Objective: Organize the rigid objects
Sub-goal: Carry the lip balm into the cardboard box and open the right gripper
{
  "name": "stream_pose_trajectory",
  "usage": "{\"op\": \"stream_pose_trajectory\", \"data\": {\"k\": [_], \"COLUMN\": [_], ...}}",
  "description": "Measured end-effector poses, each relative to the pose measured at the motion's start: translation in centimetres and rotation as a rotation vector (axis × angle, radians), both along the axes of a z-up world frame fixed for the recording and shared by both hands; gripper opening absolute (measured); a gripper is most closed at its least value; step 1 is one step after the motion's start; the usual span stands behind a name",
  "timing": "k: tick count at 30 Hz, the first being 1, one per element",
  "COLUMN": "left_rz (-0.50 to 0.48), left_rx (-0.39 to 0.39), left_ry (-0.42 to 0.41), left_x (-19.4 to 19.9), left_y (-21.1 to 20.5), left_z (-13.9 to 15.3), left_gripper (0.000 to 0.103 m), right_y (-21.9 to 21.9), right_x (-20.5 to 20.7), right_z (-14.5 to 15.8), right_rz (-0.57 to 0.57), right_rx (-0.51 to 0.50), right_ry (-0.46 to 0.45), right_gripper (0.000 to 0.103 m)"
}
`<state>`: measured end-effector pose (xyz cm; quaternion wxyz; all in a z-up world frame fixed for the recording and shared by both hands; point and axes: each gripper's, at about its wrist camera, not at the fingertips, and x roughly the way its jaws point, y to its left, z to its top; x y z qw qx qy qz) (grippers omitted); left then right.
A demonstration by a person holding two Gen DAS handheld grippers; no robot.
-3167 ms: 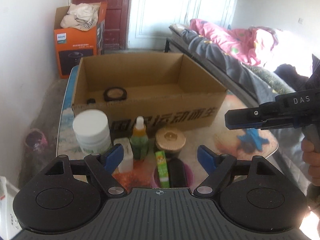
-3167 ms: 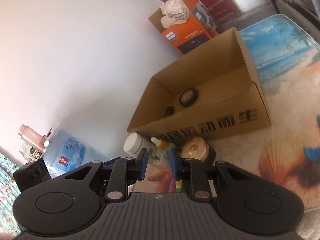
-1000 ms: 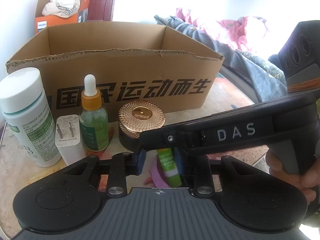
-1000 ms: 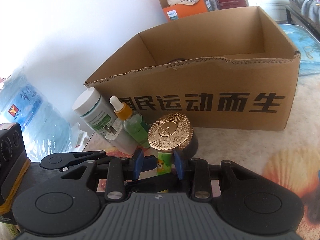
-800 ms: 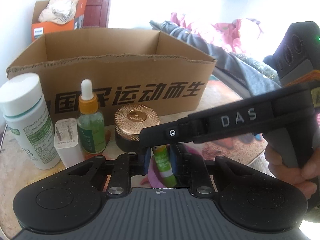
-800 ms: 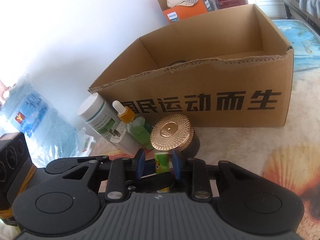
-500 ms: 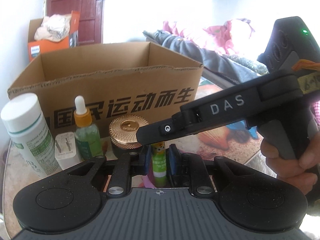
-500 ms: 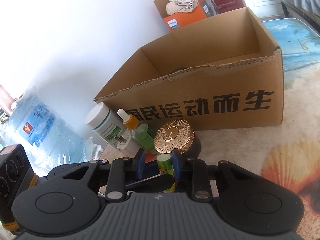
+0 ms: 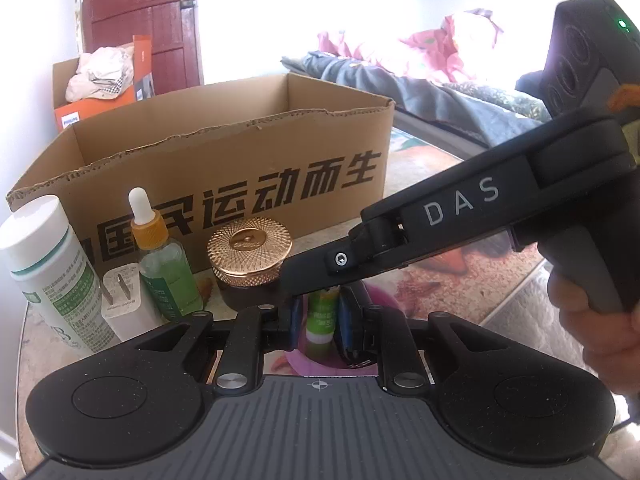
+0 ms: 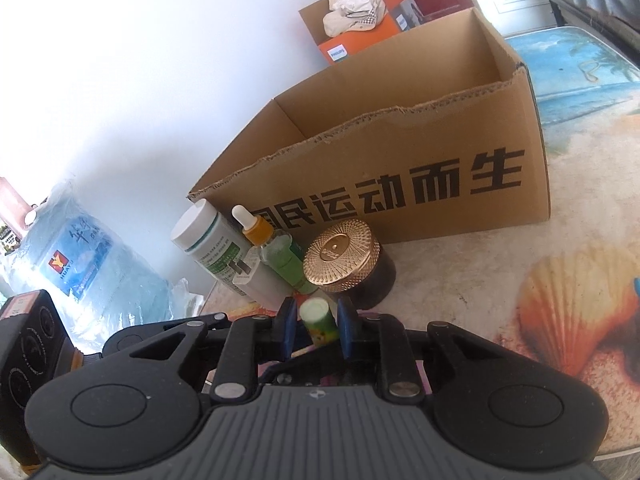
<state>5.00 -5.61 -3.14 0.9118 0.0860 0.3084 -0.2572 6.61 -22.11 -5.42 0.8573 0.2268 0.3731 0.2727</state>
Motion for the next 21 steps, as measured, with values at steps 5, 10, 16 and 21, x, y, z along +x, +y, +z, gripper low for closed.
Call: {"op": "stream_pose_trajectory", "data": {"k": [5,10,16,21], "left_rz": [0.002,0.012,0.031,0.068], "left_rx": [0.009,-0.008,-0.030,-0.065], "left_ry": [-0.031,-0.071,-0.163,-0.202], "left_x": [-0.5,-1.0,-1.0,1.8], "left_y": [-0.1,-0.1,1.0,2.7], "left_z": [0.5,2.1,6.1,10.9], "left_gripper": [0.015,0.015,0.015,0.015], "right_y": [-0.1,0.0,1.3,3.4], "right_x": [-0.3,-0.8,-0.7,1.9], "right_z": [0.6,2.4,7.4,12.7], "right_rz": [-0.002,-0.001,0.033,0.087], "right_rx": [0.006,0.007,-0.004,-0.033], "right_ry": [-0.022,-0.076,-0.198,-0.325], "right_gripper": [0.021,0.021,0.021,0.021]}}
